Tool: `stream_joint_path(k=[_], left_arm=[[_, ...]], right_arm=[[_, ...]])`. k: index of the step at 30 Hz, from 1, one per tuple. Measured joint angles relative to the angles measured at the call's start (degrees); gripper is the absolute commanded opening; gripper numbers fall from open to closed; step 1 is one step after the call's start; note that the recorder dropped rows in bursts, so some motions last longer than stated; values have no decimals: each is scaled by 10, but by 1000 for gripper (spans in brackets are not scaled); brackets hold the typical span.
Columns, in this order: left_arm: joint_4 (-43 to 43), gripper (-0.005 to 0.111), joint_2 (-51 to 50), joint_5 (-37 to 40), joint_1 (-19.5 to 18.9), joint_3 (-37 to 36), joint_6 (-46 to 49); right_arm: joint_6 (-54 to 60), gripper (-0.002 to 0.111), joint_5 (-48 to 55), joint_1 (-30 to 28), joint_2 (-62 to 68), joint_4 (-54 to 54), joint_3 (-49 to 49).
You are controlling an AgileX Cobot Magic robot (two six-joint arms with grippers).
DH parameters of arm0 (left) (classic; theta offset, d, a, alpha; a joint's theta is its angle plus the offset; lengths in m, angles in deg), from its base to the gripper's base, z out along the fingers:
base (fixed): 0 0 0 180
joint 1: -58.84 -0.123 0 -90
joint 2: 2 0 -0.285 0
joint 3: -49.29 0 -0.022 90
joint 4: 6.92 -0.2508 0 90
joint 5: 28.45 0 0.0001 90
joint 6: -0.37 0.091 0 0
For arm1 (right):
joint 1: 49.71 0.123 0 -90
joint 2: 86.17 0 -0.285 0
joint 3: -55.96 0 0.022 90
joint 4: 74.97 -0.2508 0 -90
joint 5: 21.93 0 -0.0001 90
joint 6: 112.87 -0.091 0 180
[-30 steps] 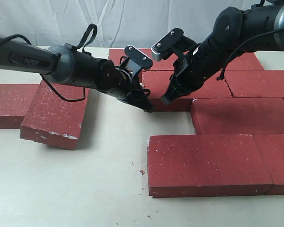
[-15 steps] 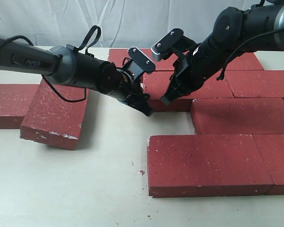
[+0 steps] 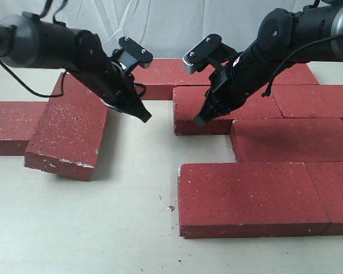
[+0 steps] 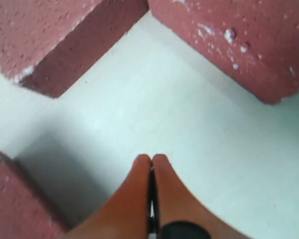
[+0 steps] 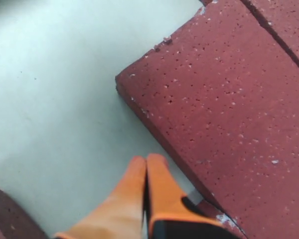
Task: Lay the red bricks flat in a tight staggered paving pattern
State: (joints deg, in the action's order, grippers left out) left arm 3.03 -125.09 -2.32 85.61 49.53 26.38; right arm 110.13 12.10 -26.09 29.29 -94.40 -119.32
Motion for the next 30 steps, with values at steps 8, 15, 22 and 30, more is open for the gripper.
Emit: stream_joint_path(k=[8,15,22,30], left_arm=[[9,0,113,144,-23,-38,0],[38,0,200,259,-23,-47,-41],[22,0,301,267,-67,-120,-119],[22,0,368,256,-167,-212,-150]], right_arm=[[0,-1,-1,0,0,-1,0],[0,-1,-1,0,0,-3,0],[0,-1,-1,0,0,-8,0],[0,-1,-1,0,0,-21,0]])
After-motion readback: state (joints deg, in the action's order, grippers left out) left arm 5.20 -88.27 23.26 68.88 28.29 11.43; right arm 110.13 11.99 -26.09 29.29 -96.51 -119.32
